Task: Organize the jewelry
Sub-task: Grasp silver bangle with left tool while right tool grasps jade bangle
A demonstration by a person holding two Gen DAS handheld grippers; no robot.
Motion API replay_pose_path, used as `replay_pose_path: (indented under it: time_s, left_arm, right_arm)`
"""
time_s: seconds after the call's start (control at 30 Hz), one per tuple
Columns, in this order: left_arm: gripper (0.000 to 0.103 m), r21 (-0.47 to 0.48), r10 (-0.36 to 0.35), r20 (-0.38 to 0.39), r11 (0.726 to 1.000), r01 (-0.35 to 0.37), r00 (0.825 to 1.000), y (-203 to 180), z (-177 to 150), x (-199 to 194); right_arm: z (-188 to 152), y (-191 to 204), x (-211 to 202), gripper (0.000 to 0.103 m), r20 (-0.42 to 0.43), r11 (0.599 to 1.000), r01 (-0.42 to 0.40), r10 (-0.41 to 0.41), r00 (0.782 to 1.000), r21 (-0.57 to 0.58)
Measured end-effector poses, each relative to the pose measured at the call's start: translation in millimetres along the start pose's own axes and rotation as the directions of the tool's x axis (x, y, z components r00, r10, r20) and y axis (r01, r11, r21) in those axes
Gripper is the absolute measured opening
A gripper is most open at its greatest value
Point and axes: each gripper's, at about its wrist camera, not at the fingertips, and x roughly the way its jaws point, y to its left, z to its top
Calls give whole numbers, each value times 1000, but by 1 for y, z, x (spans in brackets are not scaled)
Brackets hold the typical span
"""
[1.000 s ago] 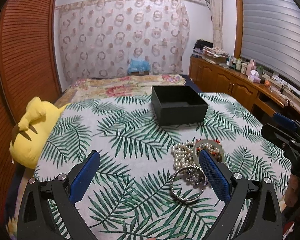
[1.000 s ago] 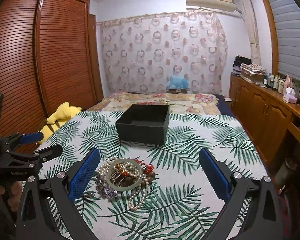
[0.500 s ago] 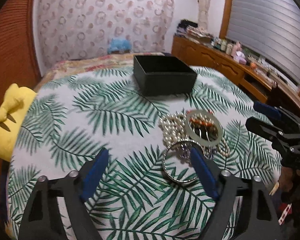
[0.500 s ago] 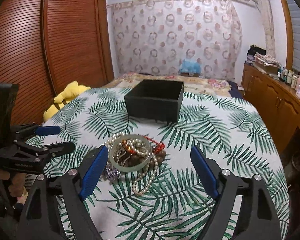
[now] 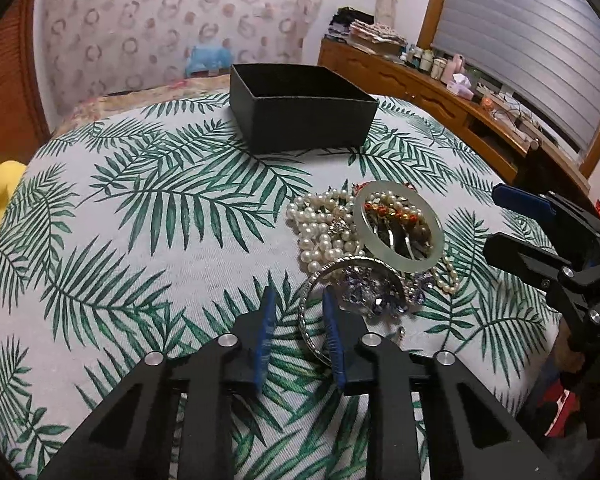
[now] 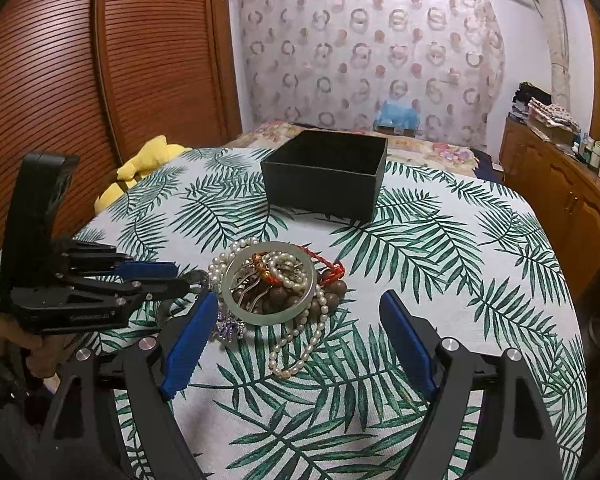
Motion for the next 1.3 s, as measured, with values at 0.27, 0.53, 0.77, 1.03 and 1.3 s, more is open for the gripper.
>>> replay_pose_path:
  time_s: [0.27, 0.53, 0.77, 1.03, 1.3]
  left_arm:
    - [3, -4, -21, 34, 1000, 21, 999, 7, 4, -8]
    - [3, -45, 38, 112, 998, -33, 993, 21, 3, -32]
    - [3, -61, 71, 143, 996, -62, 987, 30, -1, -45]
    - [3, -74, 66, 153, 996, -56, 986, 35, -4, -47]
    - [3, -71, 67, 151, 996, -57, 986, 35, -5, -47]
  right_arm:
    - [8, 4, 16, 85, -29, 998, -11, 10, 1000, -56]
    - [22, 13, 40, 84, -69, 993, -64, 57, 996, -98]
    - [28, 20, 62, 81, -122, 992, -70, 57, 991, -107]
    - [27, 26, 75, 75, -168, 986, -59, 33, 985, -154]
    - [26, 25, 70, 74, -153, 985, -61, 36, 988, -163]
